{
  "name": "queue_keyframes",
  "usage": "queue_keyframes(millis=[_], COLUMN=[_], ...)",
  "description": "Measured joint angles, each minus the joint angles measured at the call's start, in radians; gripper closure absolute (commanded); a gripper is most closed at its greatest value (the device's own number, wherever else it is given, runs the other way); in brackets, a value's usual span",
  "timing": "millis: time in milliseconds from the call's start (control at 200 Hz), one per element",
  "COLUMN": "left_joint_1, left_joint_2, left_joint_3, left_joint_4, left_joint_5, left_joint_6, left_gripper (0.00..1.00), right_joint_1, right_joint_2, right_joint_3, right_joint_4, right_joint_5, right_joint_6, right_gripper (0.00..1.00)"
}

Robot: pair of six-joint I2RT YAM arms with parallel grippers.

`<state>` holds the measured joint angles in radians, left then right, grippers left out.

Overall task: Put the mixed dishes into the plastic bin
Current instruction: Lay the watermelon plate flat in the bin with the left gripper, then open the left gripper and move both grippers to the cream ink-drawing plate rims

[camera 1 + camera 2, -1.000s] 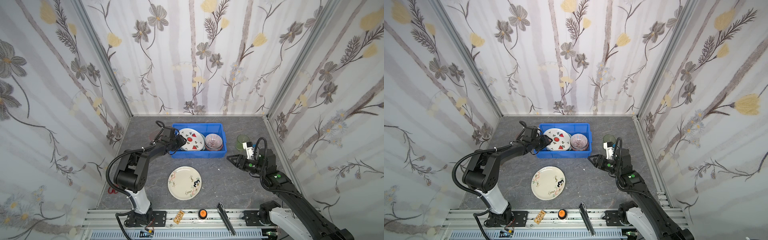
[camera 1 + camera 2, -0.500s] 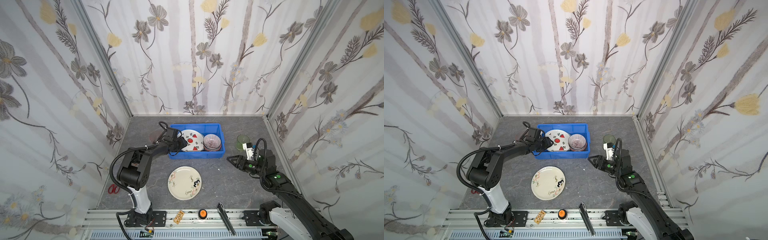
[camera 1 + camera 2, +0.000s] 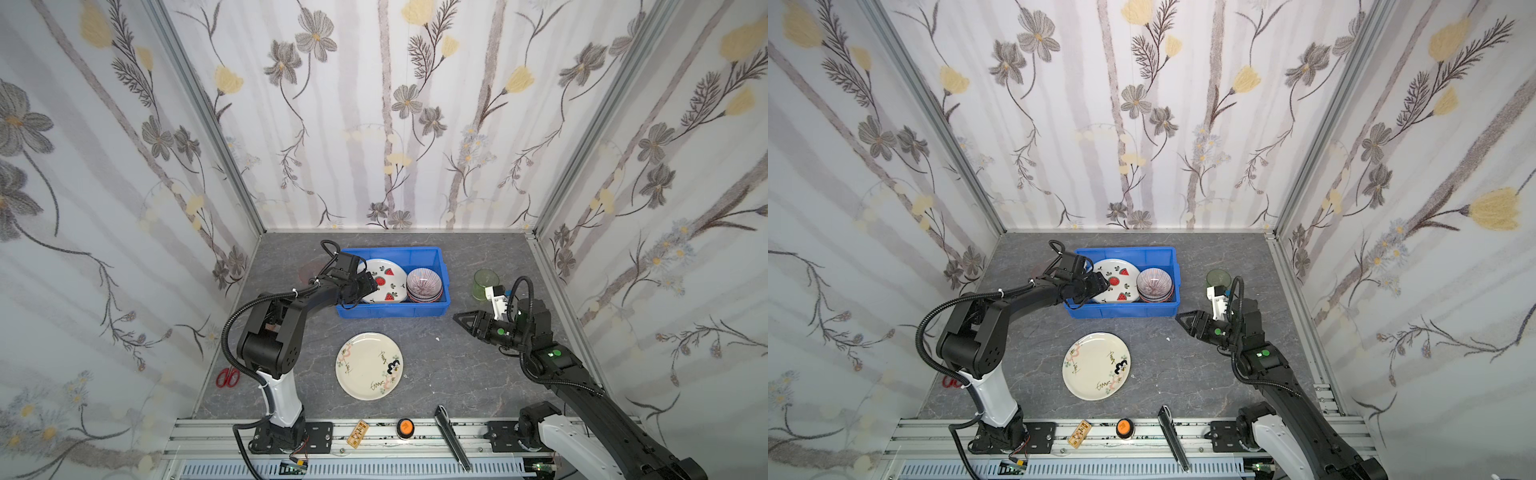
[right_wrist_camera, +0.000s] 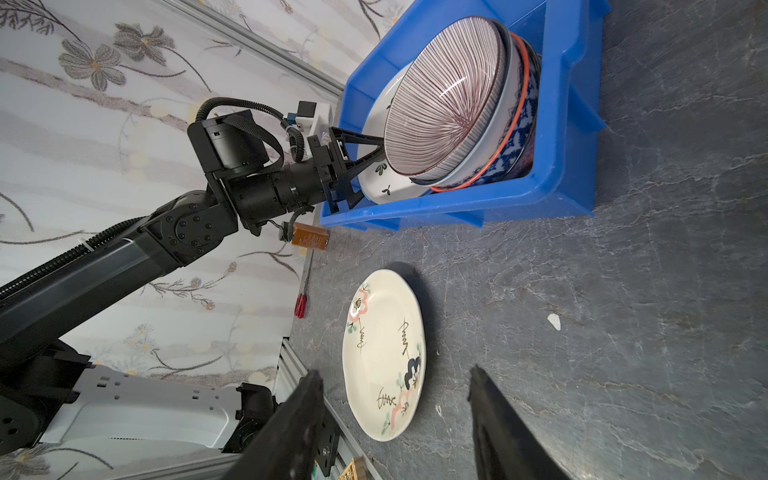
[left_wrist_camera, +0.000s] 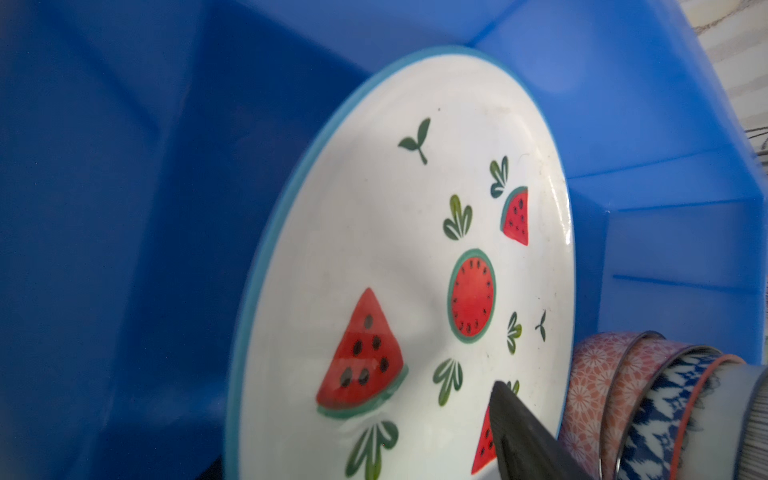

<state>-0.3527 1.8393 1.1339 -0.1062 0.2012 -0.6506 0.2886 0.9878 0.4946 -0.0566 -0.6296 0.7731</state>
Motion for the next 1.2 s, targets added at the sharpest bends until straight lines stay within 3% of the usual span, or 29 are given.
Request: queue_keyframes(millis=[919,1199], left_joint_1=[-0.071,-0.085], left_joint_2=[0.034,0.015], left_joint_3=[0.143,0.195], left_joint_4=[-0.274,-0.325], left_joint_5=[-0.195,-0.222], left_joint_6=[0.06,0.069], left_gripper=[0.11,0.0], right_joint_1=[-0.008,-0.009], right_joint_2=[-0.035,-0.038], right_joint_3=[-0.011,0.022], right_joint_4=[-0.013,-0.089], right_joint_5=[-0.002,0.02], right_joint_6=[0.0,-0.034], right_gripper=[0.44,0.43])
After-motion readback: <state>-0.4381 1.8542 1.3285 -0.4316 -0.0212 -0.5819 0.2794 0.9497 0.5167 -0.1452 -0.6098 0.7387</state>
